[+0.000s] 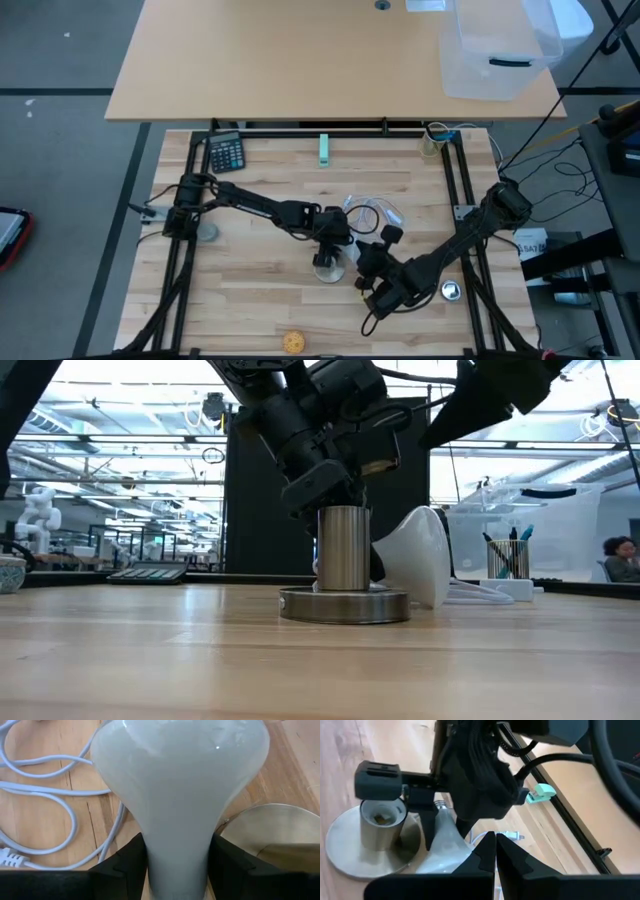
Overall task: Screw lightbulb
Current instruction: Insert the white lightbulb into the silver lamp
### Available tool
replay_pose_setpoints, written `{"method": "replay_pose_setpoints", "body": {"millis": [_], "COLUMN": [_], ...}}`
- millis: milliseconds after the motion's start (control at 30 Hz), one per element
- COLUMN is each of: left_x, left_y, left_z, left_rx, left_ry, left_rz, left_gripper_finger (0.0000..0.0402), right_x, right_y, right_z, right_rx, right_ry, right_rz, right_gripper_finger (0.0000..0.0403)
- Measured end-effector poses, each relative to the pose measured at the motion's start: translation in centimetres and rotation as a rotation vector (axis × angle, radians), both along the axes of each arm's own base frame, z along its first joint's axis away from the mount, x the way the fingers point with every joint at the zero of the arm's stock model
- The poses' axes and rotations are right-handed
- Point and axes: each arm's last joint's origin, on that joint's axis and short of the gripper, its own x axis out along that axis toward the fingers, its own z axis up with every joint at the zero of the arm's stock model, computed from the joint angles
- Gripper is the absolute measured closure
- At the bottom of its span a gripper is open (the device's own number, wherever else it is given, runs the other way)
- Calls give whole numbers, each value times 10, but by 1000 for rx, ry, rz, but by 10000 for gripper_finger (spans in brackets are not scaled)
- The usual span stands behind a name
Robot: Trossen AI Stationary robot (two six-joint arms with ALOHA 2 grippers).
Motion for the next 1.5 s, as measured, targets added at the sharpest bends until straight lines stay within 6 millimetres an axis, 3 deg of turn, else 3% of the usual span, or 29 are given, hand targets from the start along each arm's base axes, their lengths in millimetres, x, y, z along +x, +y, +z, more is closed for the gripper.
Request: {"method": "replay_pose_setpoints", "body": {"millis": [233,600,1133,1500], "left_x": [0,-4,-7,-26], "left_y": [0,0,-2,-8], "left_z": [4,28,35,93], "left_rx": [6,38,31,31], "left_ry": [-12,-82,-78,-218], "left_rz": [2,18,18,11], "left_gripper_finger": [226,237,239,239], "right_x": [-3,-9,-23,-46], "right_y": [4,12,24,38], "right_z": [1,2,2,-4], "right_rx": [-14,-41,-41,65], "right_ry": [-22,-67,-133,-236], "right_rz": [1,14,12,-21], "right_gripper_finger": [403,403,403,403]}}
